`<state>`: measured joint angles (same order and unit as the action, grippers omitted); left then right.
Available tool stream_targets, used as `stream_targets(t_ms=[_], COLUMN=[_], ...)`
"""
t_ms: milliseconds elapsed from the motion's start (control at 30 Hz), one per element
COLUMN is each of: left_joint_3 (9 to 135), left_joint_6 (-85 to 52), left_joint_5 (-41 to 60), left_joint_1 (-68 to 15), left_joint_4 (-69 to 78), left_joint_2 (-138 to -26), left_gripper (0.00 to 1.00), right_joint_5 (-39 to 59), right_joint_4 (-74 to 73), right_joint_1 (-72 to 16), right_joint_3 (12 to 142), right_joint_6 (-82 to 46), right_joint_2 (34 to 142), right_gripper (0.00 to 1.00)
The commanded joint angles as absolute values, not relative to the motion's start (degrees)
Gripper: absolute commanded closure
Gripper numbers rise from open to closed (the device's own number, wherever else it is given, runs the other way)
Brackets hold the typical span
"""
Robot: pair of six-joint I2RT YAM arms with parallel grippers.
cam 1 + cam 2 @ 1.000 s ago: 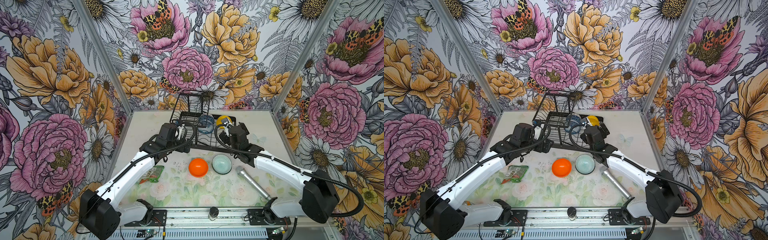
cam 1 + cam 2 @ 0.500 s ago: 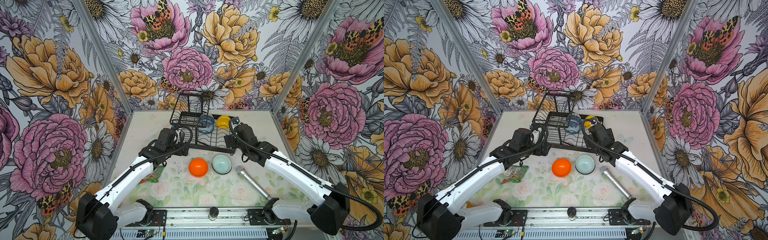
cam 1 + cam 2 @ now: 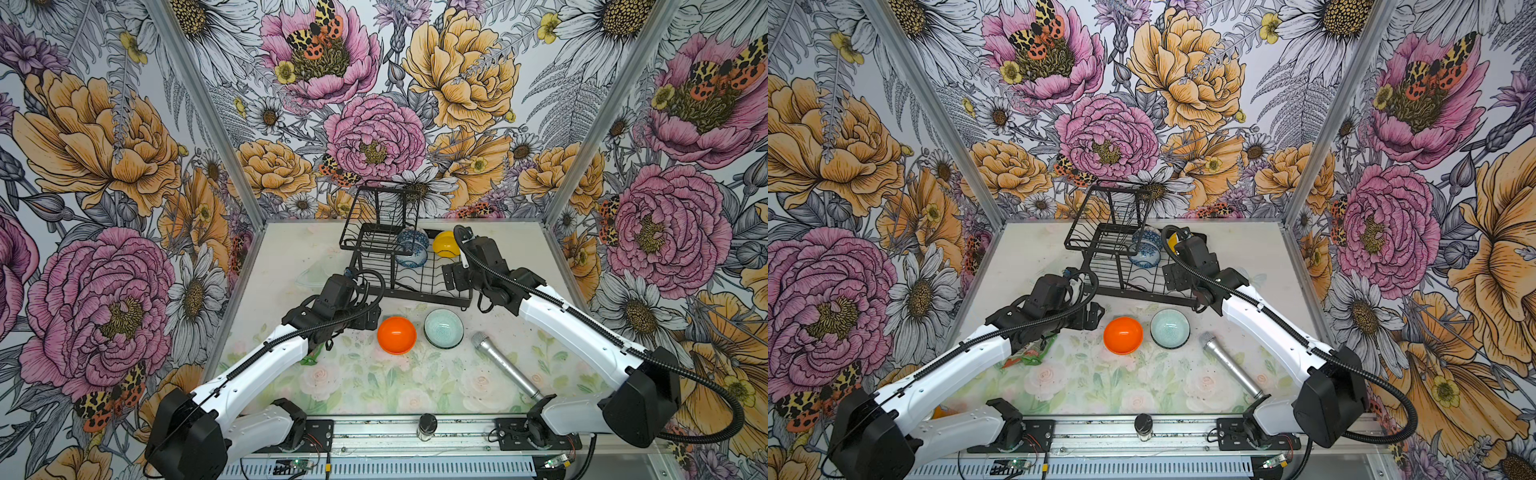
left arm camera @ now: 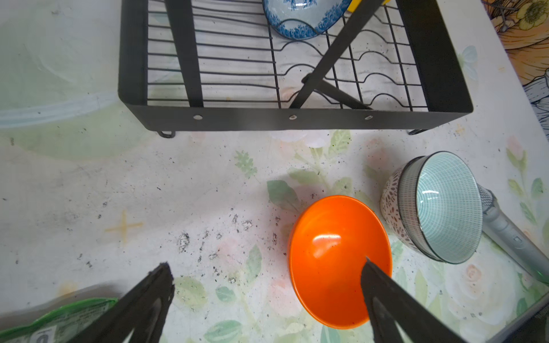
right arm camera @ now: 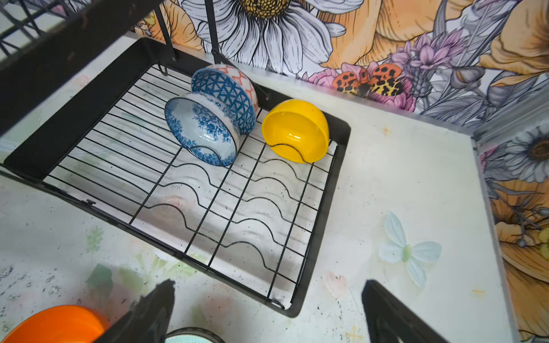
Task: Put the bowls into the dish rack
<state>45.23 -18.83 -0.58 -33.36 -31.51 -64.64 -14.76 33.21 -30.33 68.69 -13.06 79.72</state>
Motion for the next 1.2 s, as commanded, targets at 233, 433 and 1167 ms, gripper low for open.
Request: stream_targets(t_ms=[233, 433, 1167], left_joint_3=[42.97, 42.49, 42.98], left_joint_6=[-24.11, -25.40, -26.19], left_joint_5=[0.16, 0.19, 0.72], left_joint_1=[-38.43, -40.08, -40.42], left_joint_4=[-28.09, -26.44, -23.66], left_joint_2=[-68.51, -72.03, -80.54], left_gripper=[0.01, 0.01, 0.44], right_joint_5=[-3.99, -4.12, -4.57], right_joint_4=[35.50, 35.43, 35.42], right_joint_1=[-24.84, -24.57, -24.53], right_joint_3=[72.06, 71.72, 71.08], right_joint_6=[-17.75, -17.15, -16.14], right_joint_2=[82.52, 82.75, 83.27], right_gripper=[0.00, 0.01, 0.01])
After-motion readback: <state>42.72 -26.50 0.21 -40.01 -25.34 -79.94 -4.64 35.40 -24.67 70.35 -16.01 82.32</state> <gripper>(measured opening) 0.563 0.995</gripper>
